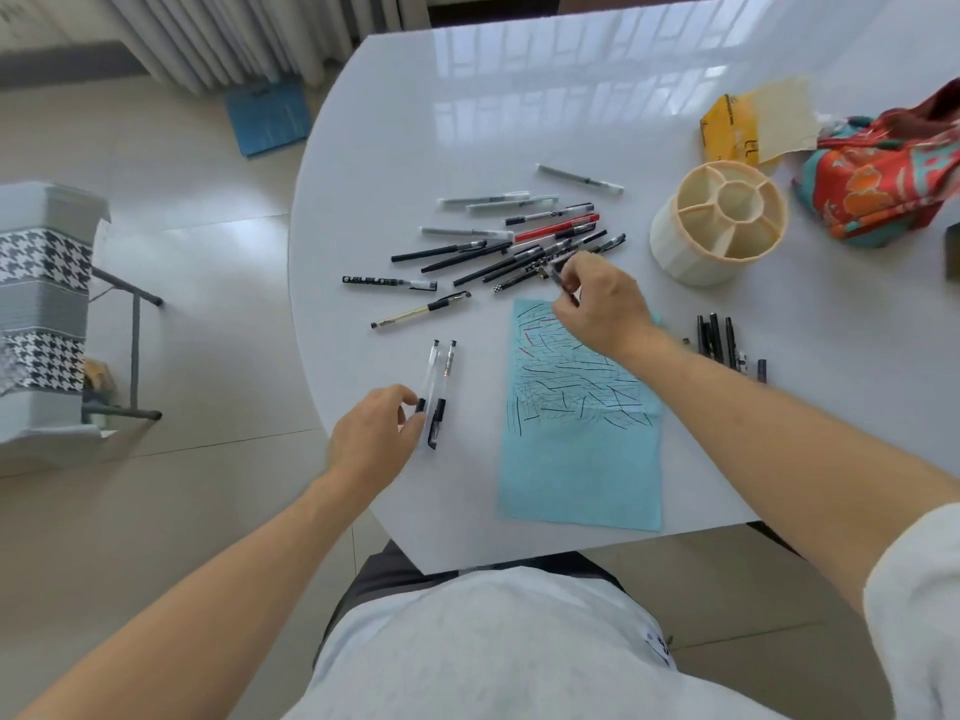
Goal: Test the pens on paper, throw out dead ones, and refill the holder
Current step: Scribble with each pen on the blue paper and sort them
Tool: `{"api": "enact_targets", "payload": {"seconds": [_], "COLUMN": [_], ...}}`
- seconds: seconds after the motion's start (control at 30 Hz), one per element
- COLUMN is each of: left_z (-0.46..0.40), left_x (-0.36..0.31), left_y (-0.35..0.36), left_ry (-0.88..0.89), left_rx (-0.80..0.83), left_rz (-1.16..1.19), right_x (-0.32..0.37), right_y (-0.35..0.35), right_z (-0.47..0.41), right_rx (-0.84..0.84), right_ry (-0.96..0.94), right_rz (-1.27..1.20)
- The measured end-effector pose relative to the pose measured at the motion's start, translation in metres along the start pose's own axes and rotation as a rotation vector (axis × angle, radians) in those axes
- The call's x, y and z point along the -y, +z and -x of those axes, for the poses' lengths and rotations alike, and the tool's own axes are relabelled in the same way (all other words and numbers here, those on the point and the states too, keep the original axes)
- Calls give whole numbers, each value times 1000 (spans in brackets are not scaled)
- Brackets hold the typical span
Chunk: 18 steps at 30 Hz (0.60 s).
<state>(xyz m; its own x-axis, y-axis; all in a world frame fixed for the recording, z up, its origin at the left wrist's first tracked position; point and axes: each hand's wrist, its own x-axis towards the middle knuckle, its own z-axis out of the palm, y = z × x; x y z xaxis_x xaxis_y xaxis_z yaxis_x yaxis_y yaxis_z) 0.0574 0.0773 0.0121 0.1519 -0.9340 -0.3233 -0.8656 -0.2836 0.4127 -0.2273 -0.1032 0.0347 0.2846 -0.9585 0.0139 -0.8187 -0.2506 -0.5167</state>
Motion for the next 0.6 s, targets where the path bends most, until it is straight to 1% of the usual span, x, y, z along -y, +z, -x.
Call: {"api": "enact_targets", "payload": {"seconds": [0.1, 0.17, 0.23, 0.3, 0.37, 0.4, 0.43, 0.5, 0.6], "left_z": [1, 0, -1, -1, 1, 2, 3, 6, 9], "left_x": [-33, -64, -96, -125, -146, -153, -157, -162, -164], "left_y": [6, 12, 19, 26, 35, 40, 44, 51, 58], "left_ry": [114, 212, 292, 331, 339, 355, 380, 405, 395], "left_rx": [-53, -32, 72, 268, 491, 567, 606, 622, 632], "left_rz": [88, 161, 258, 347, 393, 390, 369, 323, 307], "right_x": [3, 1, -1, -3, -5, -6, -7, -12, -18], "right_y": [-20, -27, -28, -26, -23, -22, -20, -18, -14], "right_z": [41, 72, 106, 140, 169, 181, 191, 207, 222], "right_rx": [-136, -133, -105, -86, -84, -92, -105, -111, -15], "right_ry": [241, 399, 538, 627, 669, 688, 705, 716, 705], "right_rz": [-389, -643, -881, -1066, -1158, -1190, -1213, -1191, -1140]}}
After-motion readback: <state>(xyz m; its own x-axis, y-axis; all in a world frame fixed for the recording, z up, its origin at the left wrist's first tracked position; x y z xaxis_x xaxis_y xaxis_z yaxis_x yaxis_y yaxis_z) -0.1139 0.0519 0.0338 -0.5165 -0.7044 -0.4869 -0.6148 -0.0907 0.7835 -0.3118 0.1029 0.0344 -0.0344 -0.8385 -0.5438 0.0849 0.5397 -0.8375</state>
